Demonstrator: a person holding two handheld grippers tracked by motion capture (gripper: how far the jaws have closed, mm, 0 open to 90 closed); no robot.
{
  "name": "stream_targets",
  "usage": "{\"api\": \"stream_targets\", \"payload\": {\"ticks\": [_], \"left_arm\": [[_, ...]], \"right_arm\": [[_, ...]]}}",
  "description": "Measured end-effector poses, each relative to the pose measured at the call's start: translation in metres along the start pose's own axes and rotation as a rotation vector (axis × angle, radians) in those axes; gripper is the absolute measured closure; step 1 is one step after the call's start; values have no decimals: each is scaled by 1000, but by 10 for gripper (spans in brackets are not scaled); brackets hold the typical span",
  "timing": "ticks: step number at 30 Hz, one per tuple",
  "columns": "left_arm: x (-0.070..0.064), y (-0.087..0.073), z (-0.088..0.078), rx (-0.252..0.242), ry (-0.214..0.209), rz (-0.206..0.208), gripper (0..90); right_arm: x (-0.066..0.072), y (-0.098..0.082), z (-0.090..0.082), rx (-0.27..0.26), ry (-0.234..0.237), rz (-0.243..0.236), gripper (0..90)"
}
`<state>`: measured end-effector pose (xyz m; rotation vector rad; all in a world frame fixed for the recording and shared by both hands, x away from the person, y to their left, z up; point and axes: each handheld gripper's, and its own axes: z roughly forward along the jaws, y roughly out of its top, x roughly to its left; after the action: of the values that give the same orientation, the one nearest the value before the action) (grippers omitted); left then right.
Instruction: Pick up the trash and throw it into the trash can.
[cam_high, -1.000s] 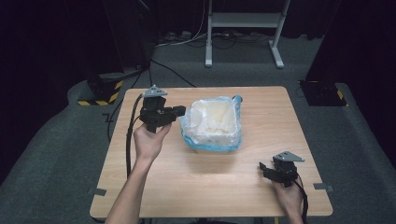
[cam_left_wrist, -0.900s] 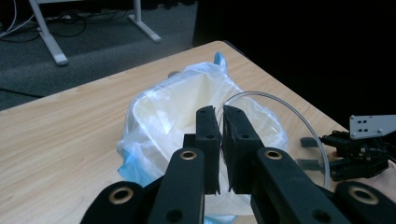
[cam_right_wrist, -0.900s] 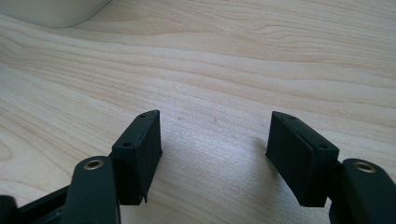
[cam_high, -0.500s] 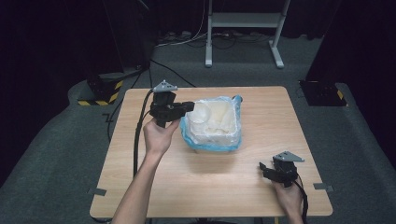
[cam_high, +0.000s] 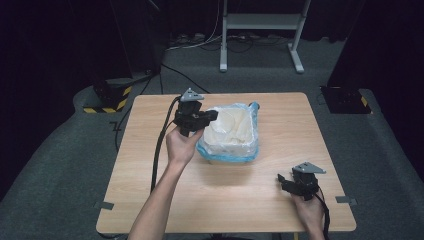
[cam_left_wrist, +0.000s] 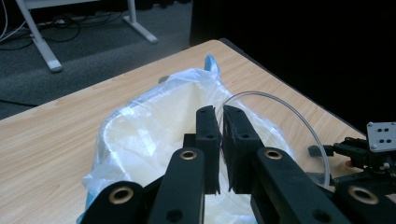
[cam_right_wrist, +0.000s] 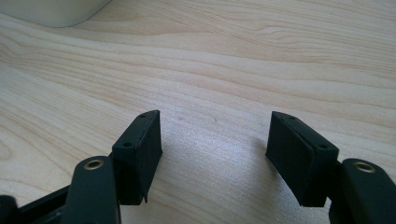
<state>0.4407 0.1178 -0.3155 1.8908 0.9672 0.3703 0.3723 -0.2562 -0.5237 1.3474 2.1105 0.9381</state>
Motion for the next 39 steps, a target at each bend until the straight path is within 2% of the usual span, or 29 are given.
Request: {"api": "stream_targets", "payload": {"ticks": [5, 11, 18, 25, 29, 31, 33, 39], "left_arm": [[0, -3, 12, 1, 16, -1, 848], [1, -7, 20, 12, 12, -10, 848], [8, -12, 34, 36, 15, -23, 844], [12, -19, 40, 41, 8, -41, 844], [15, -25, 41, 35, 20, -47, 837], [17, -29, 41, 33, 18, -57, 815], [16, -30, 39, 27, 10, -55, 751], [18, -34, 36, 28, 26, -64, 632]], "right_arm": [[0, 0, 0, 0, 0, 0, 349], [0, 0, 0, -1, 2, 1, 348], [0, 0, 0, -1, 4, 3, 348], [0, 0, 0, -1, 4, 4, 348], [0, 0, 0, -1, 4, 4, 348], [0, 0, 0, -1, 4, 4, 348], [0, 0, 0, -1, 4, 4, 349], [0, 0, 0, -1, 4, 4, 349]]}}
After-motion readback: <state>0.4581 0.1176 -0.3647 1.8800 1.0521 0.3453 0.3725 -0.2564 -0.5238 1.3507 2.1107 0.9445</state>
